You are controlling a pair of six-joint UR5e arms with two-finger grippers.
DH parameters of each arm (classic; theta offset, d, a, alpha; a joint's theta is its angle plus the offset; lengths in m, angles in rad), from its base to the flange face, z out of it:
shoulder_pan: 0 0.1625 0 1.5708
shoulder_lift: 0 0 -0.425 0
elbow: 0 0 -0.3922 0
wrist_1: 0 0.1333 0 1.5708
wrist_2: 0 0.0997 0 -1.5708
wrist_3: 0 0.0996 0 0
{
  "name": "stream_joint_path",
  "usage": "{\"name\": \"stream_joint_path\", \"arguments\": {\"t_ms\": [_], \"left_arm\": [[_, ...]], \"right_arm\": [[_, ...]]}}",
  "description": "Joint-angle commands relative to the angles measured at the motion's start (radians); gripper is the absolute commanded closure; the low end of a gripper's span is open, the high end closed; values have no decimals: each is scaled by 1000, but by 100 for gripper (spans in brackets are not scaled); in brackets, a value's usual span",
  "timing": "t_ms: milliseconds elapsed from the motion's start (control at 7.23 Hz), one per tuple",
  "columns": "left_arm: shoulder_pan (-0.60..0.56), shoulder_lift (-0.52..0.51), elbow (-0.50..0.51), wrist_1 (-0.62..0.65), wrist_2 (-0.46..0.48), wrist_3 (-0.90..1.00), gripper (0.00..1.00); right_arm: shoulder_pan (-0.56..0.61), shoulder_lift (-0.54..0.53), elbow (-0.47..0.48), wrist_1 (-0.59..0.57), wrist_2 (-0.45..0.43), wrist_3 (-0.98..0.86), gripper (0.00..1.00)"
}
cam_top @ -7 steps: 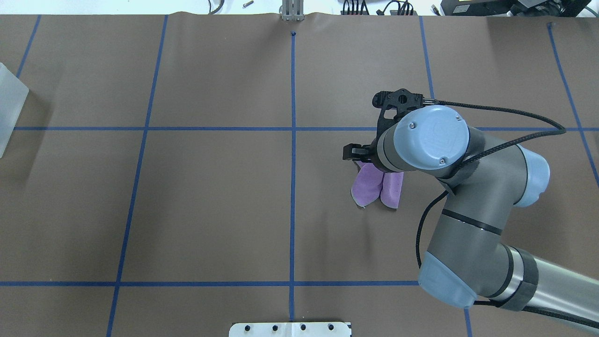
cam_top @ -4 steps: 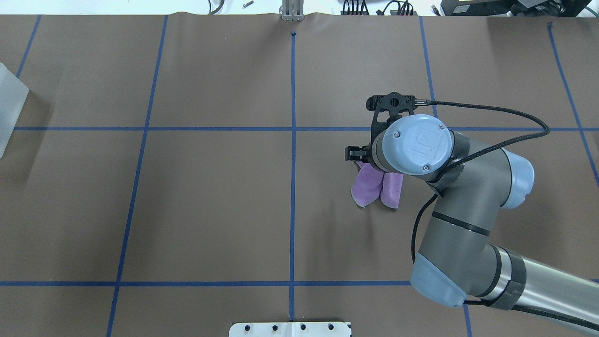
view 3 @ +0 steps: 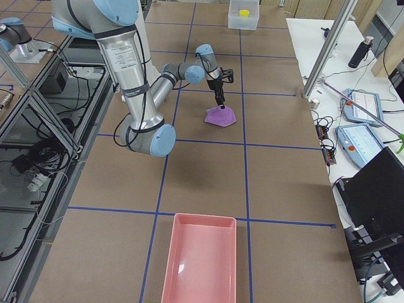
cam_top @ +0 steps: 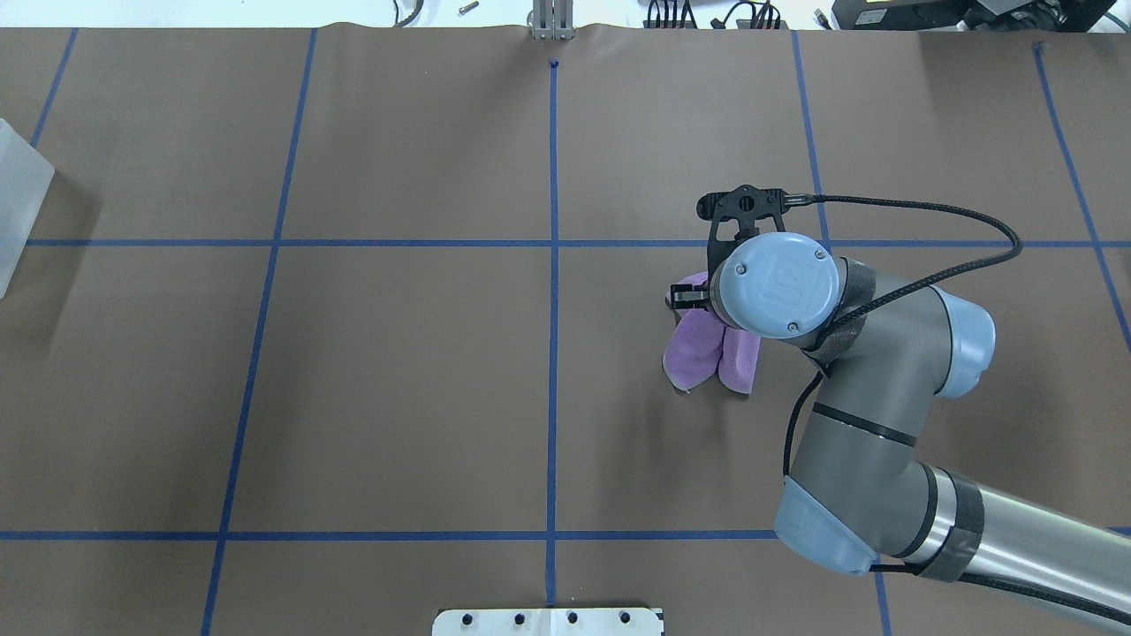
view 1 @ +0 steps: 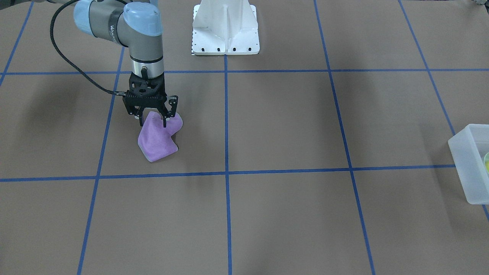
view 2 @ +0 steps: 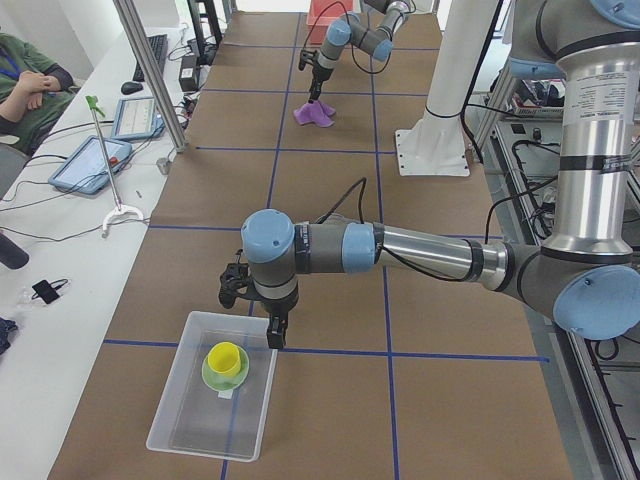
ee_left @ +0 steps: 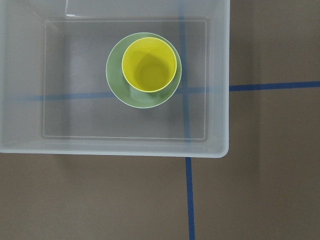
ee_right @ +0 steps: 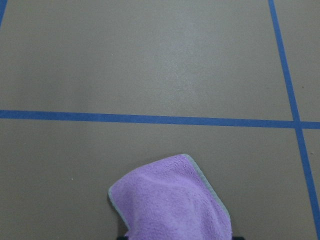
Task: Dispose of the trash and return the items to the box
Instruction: 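Reach the right gripper down to the purple cloth and grasp it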
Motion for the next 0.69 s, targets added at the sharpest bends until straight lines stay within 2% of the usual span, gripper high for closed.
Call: {"name": "stream_joint_path", "arguments": {"t_ms": [0,138,415,553], "left_arm": [[0,0,1,-1,-1,0,2],[0,0,1,-1,-1,-1,2],[0,0,1,-1,-1,-1,2],[0,0,1,-1,-1,-1,2]], "right_arm": [[-2,-1,1,0,-1,12,65],[-2,-4,3,-1,-1,12,79],[-2,-5,9,-7,-7,13,99],[-5,-8,10,-7,-20,13,100]]}}
